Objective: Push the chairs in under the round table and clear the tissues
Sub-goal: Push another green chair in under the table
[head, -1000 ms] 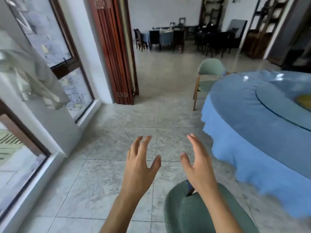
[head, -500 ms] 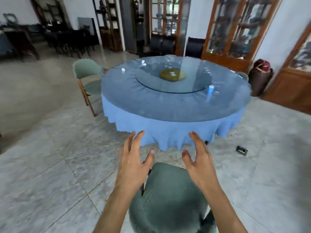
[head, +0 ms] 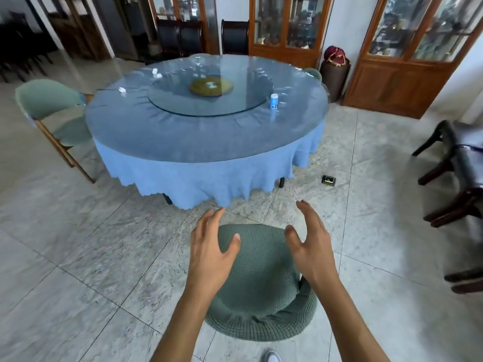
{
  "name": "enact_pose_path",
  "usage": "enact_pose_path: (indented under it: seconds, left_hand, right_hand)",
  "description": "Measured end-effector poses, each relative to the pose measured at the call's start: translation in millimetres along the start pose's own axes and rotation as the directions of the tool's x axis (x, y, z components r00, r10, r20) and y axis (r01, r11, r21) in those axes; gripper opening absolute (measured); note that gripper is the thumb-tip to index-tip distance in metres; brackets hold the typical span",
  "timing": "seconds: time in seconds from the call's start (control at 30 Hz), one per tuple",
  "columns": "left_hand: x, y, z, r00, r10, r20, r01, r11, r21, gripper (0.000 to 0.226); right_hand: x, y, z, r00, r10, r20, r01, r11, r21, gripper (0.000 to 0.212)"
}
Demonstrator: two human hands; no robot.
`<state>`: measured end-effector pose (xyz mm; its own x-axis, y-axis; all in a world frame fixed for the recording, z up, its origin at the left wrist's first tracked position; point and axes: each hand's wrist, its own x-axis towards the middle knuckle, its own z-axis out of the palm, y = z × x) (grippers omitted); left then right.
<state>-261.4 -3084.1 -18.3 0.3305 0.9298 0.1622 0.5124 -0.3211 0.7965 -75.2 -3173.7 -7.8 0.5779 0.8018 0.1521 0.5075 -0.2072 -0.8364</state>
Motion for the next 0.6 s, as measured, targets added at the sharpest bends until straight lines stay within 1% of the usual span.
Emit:
enact_pose_path:
  seconds: [0.07, 0.13, 0.23, 0.3, 0.33, 0.4, 0.47, 0.53, 0.6]
  left_hand:
    - [-11.8, -24.6, 16.0, 0.994, -0.108, 0.034, 0.109, 0.994, -0.020, 0.061]
    - [-26.8, -54.4, 32.4, 0.964, -0.251, 0.082, 0.254, 0.967, -0.032, 0.062]
    - [-51.9, -95.9, 54.1, 0.887, -0.434, 0.157, 0.444, 0.896, -0.030, 0.061]
    - [-69.3, -117.8, 68.6, 0.824, -0.528, 0.203, 0.543, 0.840, -0.018, 0.064]
    - [-76.8, -125.9, 74.5, 0.785, -0.578, 0.221, 0.593, 0.805, 0.002, 0.069]
    - [-87.8, -139.5, 85.3, 0.703, -0.673, 0.231, 0.686, 0.727, 0.033, 0.083]
    - [-93.1, -145.0, 92.4, 0.638, -0.737, 0.222, 0.757, 0.653, -0.004, 0.094]
    - [-95.4, -143.8, 98.4, 0.585, -0.777, 0.235, 0.808, 0.582, -0.086, 0.098]
    - [-97.0, -141.0, 104.0, 0.535, -0.810, 0.239, 0.845, 0.518, -0.135, 0.100]
  right_hand:
    - [-12.3, 24.0, 9.4, 0.993, 0.119, 0.007, -0.119, 0.993, -0.003, 0.058]
    - [-27.4, 50.4, 21.7, 0.972, 0.233, 0.025, -0.233, 0.972, -0.020, 0.060]
    - [-53.3, 86.5, 42.1, 0.915, 0.402, 0.025, -0.403, 0.915, 0.012, 0.061]
    - [-70.1, 105.8, 54.5, 0.863, 0.506, 0.003, -0.505, 0.862, 0.049, 0.068]
    - [-77.6, 112.9, 60.2, 0.830, 0.557, -0.007, -0.555, 0.829, 0.070, 0.070]
    - [-91.2, 129.9, 73.3, 0.757, 0.653, -0.030, -0.645, 0.754, 0.123, 0.068]
    - [-100.7, 148.1, 86.4, 0.645, 0.763, -0.032, -0.747, 0.639, 0.185, 0.067]
    - [-108.3, 163.5, 98.2, 0.527, 0.849, 0.033, -0.815, 0.494, 0.303, 0.066]
    - [-115.5, 177.1, 107.6, 0.452, 0.886, 0.104, -0.836, 0.379, 0.397, 0.055]
